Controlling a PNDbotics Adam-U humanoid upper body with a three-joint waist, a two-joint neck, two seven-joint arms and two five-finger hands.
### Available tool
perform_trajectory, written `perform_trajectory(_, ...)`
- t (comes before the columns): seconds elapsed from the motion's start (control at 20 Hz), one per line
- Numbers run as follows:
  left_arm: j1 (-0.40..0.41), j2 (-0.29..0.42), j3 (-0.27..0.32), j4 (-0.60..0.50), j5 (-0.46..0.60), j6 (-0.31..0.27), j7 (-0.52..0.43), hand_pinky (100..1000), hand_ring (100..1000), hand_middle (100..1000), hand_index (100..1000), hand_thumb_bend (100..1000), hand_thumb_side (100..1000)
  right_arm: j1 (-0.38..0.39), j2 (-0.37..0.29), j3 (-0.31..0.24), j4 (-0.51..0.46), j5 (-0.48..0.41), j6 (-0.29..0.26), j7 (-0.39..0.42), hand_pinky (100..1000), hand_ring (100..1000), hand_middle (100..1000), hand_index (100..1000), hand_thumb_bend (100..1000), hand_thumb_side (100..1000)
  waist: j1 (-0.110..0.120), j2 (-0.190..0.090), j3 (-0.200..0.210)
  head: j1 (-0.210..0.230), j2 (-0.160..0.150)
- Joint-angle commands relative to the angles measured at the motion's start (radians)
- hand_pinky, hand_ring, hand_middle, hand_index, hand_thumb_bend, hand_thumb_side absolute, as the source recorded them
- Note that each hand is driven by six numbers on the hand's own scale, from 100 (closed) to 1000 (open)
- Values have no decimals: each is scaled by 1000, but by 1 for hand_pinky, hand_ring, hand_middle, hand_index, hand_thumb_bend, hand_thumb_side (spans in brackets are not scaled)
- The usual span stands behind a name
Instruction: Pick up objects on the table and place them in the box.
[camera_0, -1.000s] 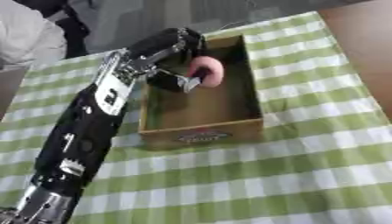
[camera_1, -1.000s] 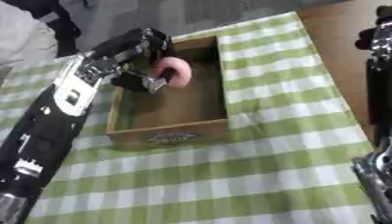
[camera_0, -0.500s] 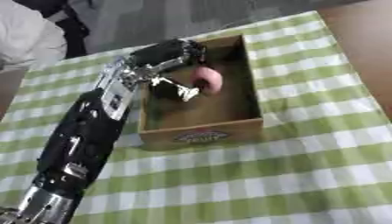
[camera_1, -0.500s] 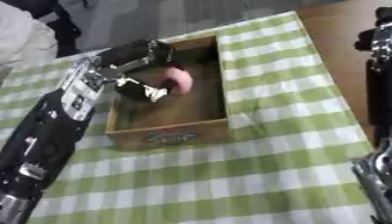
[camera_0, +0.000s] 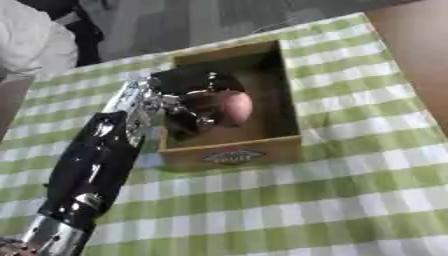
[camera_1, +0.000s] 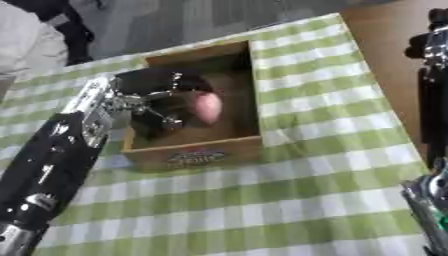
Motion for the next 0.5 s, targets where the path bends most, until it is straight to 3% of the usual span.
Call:
perform_trajectory(0.05, -14, 13, 15, 13, -73, -131, -61, 789, 888, 888, 986, 116, 168, -8, -6, 1, -20, -5, 0, -1, 779, 625, 554, 774, 100, 913, -13, -23, 3, 1, -6)
perform_trajectory(0.5, -13, 12, 32, -9, -150, -131, 150, 758, 868, 861, 956, 100, 179, -5, 1, -1, -20, -6, 0, -1, 778, 625, 554, 773, 100, 911, -19, -32, 9, 3, -8)
